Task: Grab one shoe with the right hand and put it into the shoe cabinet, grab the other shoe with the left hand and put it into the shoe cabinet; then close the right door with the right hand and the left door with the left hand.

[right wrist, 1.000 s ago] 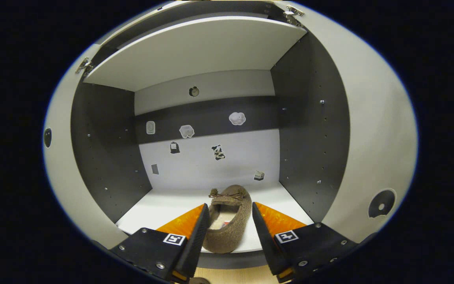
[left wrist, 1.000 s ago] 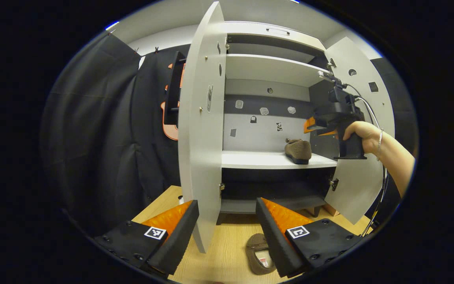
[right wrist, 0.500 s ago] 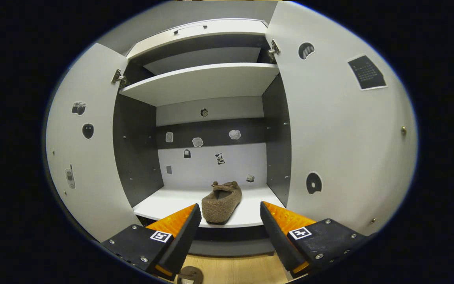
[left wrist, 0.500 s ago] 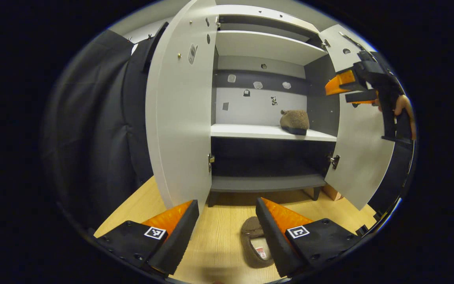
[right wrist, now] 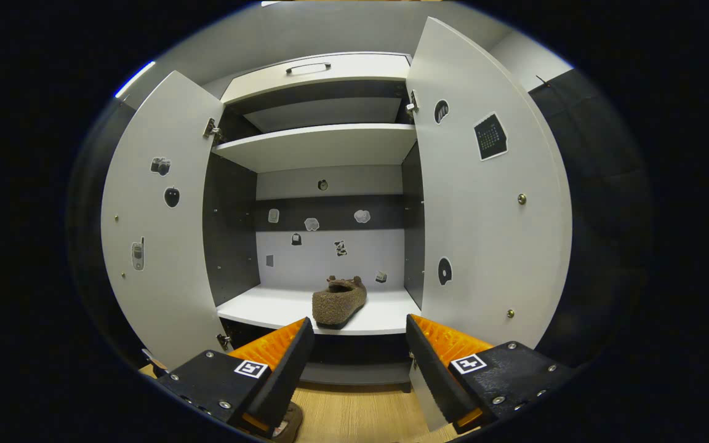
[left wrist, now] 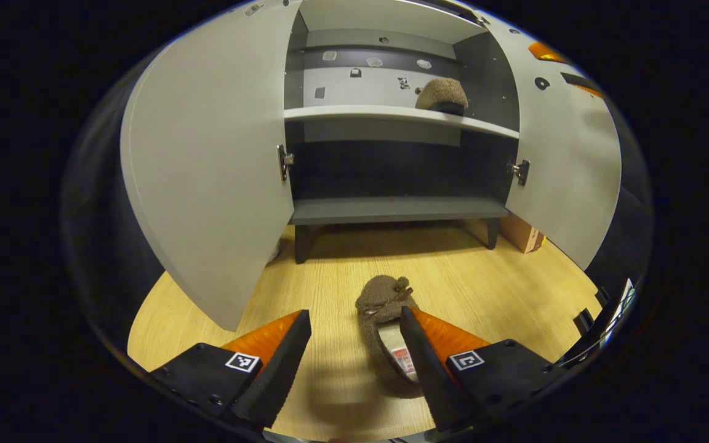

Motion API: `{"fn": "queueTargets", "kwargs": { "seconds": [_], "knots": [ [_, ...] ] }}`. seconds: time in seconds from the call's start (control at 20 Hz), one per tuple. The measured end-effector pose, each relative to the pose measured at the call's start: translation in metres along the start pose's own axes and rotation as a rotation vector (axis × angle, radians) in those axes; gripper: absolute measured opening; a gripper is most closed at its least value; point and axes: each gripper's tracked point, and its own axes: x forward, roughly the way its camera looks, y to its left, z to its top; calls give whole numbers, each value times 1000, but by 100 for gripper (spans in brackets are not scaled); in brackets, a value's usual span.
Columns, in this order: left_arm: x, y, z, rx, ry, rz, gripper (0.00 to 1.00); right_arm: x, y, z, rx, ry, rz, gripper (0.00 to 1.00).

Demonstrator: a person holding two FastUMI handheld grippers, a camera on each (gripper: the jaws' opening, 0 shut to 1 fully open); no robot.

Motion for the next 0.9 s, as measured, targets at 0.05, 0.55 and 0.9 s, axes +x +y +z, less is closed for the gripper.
{"fn": "queueTargets", "kwargs": {
  "seconds": [0.05, 0.55, 0.9],
  "knots": [
    [1, 0, -12, -6, 36, 0, 96, -4, -1, -1, -4, -1, 1, 92],
    [56, -5, -69, -71, 248, -45, 95, -21, 0, -6, -53, -26, 18, 92],
    [62, -15, -69, 38, 289, -59, 29, -26, -3, -11, -18, -14, 12, 92]
  ]
}}
